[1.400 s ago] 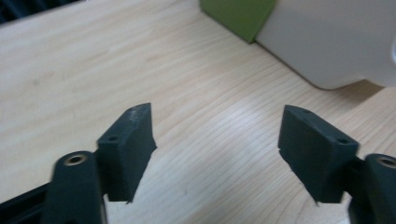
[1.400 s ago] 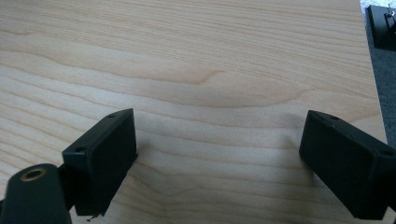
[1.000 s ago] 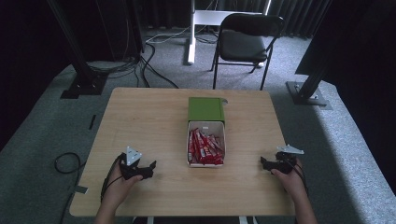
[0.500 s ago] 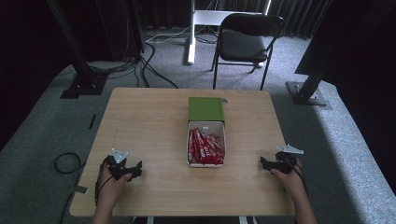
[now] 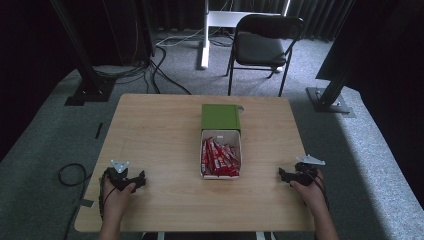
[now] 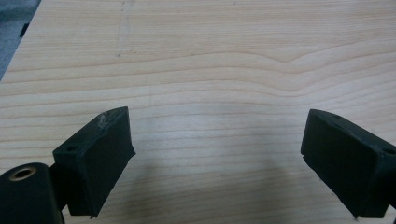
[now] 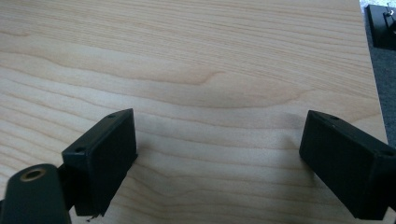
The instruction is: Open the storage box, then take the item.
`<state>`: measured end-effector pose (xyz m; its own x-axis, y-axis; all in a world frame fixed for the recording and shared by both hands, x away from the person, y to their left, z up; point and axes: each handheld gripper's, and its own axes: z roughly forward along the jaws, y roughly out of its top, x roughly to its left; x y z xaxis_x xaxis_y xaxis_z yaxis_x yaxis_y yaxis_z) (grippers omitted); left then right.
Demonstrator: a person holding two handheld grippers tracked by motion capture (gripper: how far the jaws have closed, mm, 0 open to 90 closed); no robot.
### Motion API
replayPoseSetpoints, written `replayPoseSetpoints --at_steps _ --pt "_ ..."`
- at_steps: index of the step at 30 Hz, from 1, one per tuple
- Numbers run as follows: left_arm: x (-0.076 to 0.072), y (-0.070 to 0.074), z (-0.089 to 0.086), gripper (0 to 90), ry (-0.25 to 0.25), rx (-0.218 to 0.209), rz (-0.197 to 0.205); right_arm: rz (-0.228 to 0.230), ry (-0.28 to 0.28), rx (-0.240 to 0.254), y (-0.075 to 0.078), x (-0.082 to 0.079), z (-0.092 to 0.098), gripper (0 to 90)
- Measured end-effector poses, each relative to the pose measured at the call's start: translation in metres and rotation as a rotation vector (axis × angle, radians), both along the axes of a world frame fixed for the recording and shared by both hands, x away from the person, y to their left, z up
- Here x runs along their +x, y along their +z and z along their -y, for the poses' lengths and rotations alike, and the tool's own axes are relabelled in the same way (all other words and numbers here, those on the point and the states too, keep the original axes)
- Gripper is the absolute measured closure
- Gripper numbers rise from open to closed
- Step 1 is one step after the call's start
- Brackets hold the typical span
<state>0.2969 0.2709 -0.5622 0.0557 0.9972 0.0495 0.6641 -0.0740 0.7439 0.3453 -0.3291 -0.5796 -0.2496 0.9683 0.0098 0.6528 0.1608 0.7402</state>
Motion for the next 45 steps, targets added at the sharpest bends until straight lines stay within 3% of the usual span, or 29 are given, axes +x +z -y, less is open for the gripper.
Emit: replayPoseSetpoints --at_steps 8,13,16,25,31,35,45 --pt "0.0011 -0.0059 0.0002 10.1 -0.001 0.017 -0.026 -0.001 -0.008 0.002 0.0001 0.0003 -0.0012 10.2" --pt "0.0012 -0.0079 0.0 9.8 0.006 0.001 -0.028 -0.001 -0.008 0.003 0.0001 0.0005 -0.0014 10.2" --pt "0.0012 -0.0084 -0.0008 9.9 0.025 -0.03 -0.037 -0.002 -0.008 0.003 0.0001 0.0005 -0.0015 10.2" --pt "0.0013 -0.0086 -0.001 9.7 0.05 -0.034 -0.034 -0.001 0.001 0.003 0.0001 0.0011 -0.0033 10.2" --pt "0.0019 -0.0087 -0.0011 9.1 0.045 -0.033 -0.038 0.0 0.014 -0.001 0.0002 0.0019 -0.0039 10.2" --pt "0.0036 -0.0093 -0.0009 2.1 0.033 -0.03 -0.054 -0.001 0.026 0.0 0.0002 0.002 -0.0048 10.3" --pt "0.0038 -0.0091 -0.0011 2.1 0.027 -0.029 -0.057 -0.001 0.015 0.0 0.0004 0.0018 -0.0061 10.3"
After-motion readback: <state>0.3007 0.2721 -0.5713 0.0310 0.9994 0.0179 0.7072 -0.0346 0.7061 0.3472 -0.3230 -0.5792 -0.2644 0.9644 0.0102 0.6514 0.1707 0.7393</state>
